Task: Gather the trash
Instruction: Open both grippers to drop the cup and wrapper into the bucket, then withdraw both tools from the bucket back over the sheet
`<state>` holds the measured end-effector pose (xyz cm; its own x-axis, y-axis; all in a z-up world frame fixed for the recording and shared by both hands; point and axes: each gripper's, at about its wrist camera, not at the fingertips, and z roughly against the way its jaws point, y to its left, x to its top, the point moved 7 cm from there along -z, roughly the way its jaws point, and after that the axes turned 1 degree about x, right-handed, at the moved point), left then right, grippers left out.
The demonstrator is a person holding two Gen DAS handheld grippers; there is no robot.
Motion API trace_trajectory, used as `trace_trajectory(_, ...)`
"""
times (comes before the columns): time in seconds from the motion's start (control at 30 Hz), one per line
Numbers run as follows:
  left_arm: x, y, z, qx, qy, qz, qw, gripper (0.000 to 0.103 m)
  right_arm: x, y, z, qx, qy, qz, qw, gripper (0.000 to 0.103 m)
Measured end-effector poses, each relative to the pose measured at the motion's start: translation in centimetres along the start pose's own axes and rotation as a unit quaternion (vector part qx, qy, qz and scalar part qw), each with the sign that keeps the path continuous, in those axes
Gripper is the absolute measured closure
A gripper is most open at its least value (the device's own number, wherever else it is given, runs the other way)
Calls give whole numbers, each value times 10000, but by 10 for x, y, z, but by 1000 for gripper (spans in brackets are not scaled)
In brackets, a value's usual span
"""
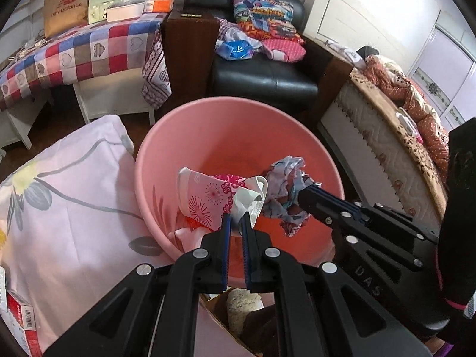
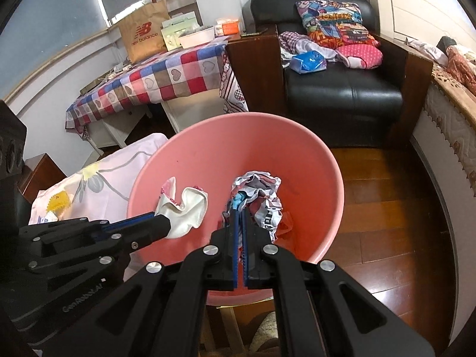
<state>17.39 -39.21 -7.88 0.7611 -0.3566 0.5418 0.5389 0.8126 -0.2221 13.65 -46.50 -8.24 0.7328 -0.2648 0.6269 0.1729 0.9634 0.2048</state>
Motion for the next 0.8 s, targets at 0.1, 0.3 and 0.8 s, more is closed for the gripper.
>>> trace_trajectory(0.1, -2, 3, -5, 23, 73, 49, 10000, 96, -1, -1, -1, 30, 19, -29, 10000, 100)
trace_trajectory(0.3, -3, 8, -5, 64, 47, 160, 9998, 96, -4, -3, -6, 2, 158, -97, 9998, 100)
trace_trajectory(0.8, -7, 9, 15, 68, -134, 201, 9997, 84, -10, -1, 2, 56, 177, -199, 9996, 100)
